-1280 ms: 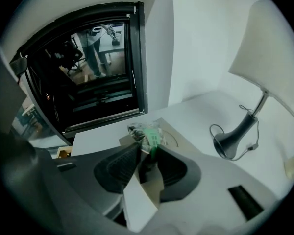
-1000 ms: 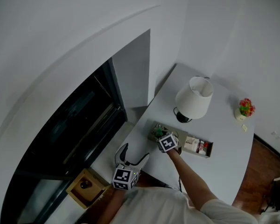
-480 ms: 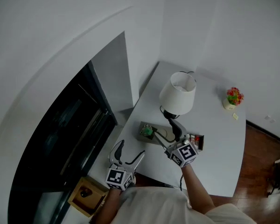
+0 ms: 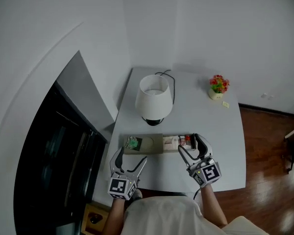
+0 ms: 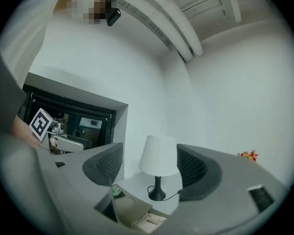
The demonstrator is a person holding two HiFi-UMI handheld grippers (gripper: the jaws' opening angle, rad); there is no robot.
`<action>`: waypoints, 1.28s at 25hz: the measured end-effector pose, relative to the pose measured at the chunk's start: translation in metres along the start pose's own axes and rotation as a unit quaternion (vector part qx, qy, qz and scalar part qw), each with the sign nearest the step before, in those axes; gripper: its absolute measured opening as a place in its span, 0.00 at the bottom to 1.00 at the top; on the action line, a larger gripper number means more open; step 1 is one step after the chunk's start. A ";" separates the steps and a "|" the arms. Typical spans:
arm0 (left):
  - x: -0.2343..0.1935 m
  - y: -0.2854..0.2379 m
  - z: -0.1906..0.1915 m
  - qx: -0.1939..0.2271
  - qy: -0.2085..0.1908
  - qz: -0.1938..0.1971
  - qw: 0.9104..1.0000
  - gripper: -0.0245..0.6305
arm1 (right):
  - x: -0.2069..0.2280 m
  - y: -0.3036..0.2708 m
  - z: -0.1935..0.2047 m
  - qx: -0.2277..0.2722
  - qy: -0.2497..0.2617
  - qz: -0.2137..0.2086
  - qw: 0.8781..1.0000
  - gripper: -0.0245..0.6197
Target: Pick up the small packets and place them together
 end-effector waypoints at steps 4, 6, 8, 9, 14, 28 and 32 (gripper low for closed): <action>0.020 -0.021 0.003 -0.002 0.012 0.034 0.999 0.67 | 0.006 0.033 0.005 -0.020 -0.020 0.019 0.999 0.56; 0.031 -0.029 0.003 -0.006 -0.009 0.045 0.999 0.68 | 0.006 0.042 0.006 -0.022 -0.037 0.019 0.999 0.56; 0.040 -0.037 0.002 -0.009 -0.020 0.058 0.998 0.66 | 0.007 0.047 0.006 -0.023 -0.050 0.018 0.998 0.56; 0.043 -0.040 0.002 -0.009 -0.019 0.064 0.998 0.65 | 0.008 0.048 0.005 -0.023 -0.051 0.015 0.998 0.56; 0.051 -0.047 0.006 -0.003 -0.007 0.066 0.998 0.65 | 0.010 0.046 0.015 -0.059 -0.079 -0.050 0.994 0.55; 0.055 -0.029 0.019 -0.026 -0.004 0.019 0.999 0.66 | 0.049 -0.036 0.176 -0.390 -0.131 -0.149 0.899 0.55; 0.050 -0.019 0.022 -0.037 -0.004 0.002 0.999 0.66 | 0.046 -0.053 0.224 -0.483 -0.081 -0.183 0.852 0.55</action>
Point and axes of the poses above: the fingertips, and each gripper's own axes: y backward along the fingers, x to its right, z out of its underside, the point moved 9 cm from there along y, backward along the fingers, and after that the axes turned 15 degrees about x, right-handed, at the moved point
